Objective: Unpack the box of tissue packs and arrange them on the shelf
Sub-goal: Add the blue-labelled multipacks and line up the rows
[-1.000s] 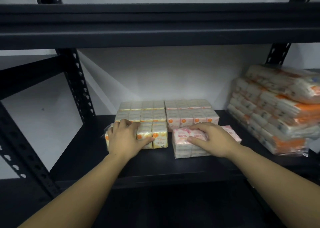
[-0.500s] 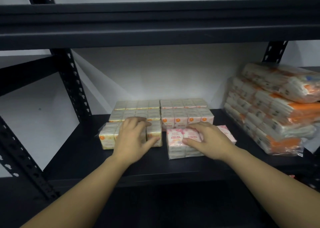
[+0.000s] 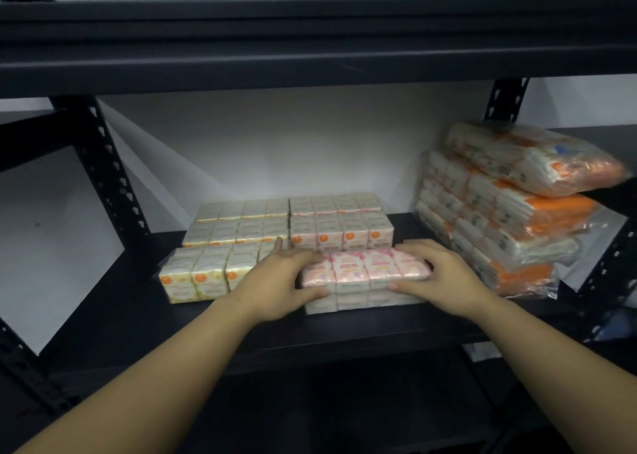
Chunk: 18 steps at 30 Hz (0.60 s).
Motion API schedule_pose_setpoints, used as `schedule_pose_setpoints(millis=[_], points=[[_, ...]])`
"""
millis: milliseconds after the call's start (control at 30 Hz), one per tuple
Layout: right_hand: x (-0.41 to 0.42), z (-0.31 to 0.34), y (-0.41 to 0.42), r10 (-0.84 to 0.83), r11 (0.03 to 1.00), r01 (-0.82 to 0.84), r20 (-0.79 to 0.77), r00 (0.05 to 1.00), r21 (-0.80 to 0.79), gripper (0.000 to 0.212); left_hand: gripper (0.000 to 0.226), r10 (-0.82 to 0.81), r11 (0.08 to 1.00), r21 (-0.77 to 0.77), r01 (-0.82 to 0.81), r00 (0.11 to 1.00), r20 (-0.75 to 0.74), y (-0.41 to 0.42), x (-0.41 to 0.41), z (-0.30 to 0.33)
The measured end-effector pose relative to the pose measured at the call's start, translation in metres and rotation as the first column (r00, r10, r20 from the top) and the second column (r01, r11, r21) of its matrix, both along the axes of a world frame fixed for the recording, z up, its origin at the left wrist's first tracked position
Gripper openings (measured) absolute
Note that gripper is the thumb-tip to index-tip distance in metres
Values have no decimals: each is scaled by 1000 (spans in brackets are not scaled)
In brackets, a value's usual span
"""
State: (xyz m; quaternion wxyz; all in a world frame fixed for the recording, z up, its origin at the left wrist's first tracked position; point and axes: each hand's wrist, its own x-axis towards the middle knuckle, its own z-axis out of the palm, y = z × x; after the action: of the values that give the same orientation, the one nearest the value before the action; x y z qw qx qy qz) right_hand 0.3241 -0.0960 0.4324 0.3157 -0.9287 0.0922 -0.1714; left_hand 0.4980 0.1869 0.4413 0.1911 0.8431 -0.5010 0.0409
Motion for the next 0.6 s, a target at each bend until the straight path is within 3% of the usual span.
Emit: schedule_pose_setpoints(millis=[100, 200, 367, 433, 500, 600], points=[[-8, -1, -8, -55, 997, 52, 47, 997, 51, 62, 60, -21, 999, 48, 24, 999, -47, -4, 5, 1], [-11, 8, -13, -105, 981, 107, -21, 994, 160, 42, 51, -72, 995, 66, 79, 993, -96, -12, 9, 8], [-6, 12, -11, -181, 966, 195, -96, 979, 172, 33, 36, -16, 999, 35, 19, 995, -95, -21, 11, 10], [-3, 12, -8, -207, 962, 219, -87, 974, 164, 33, 19, 6, 1000, 18, -4, 995, -96, -21, 6, 7], [-2, 13, -1, -183, 979, 189, -74, 980, 76, 41, 12, 20, 999, -27, -22, 996, -87, -21, 4, 4], [1, 17, 17, -81, 973, 61, -81, 993, -222, 56, 15, 41, 995, -92, -47, 997, -69, -14, 7, 2]])
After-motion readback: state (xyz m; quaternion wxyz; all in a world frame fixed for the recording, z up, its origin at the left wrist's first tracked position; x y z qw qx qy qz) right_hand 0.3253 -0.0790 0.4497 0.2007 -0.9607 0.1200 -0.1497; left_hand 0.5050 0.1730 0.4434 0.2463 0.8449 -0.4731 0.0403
